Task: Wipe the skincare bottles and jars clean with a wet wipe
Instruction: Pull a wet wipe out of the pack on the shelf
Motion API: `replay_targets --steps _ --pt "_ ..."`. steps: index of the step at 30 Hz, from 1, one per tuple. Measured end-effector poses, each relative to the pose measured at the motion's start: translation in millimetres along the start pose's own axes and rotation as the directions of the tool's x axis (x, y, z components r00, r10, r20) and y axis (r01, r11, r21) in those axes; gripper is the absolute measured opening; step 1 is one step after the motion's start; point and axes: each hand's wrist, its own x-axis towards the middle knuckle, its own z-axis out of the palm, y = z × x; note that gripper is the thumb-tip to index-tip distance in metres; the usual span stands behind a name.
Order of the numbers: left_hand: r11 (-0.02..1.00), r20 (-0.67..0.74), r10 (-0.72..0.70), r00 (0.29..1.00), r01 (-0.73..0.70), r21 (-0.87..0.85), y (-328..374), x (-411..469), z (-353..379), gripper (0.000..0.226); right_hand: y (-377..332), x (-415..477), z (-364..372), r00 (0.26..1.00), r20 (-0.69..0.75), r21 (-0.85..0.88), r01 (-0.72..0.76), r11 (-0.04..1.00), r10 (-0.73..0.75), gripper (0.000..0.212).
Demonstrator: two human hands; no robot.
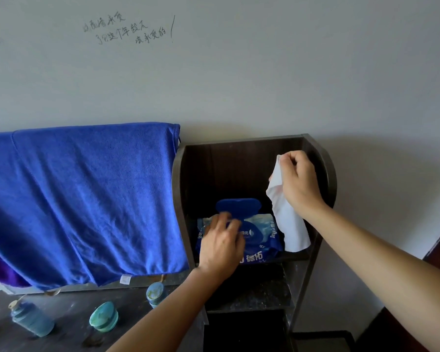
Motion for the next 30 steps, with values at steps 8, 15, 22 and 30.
replay_targets --steps 8,15,22,30 --pt "0.999 0.194 -0.035 0.98 0.029 0.033 -6.5 21.7 -10.4 0.055 0.6 8.9 8.9 0.996 -0.045 0.058 -0.07 0.996 0.073 0.014" --pt "0.996 0.074 0.069 0.995 -0.074 0.058 -8.7 -36.0 6.6 0.029 -17.5 18.2 34.6 0.988 -0.124 0.167 -0.066 0.984 0.087 0.013" --pt "0.998 0.06 0.06 0.996 -0.061 0.027 -10.3 -37.2 6.9 0.03 58.8 -49.7 20.8 0.913 0.394 -0.31 0.242 0.919 -0.107 0.012" --pt "0.998 0.032 0.059 0.998 -0.058 -0.013 -12.9 -39.5 16.8 0.033 72.5 -84.3 -6.5 0.758 0.642 -0.536 0.547 0.643 -0.111 0.034"
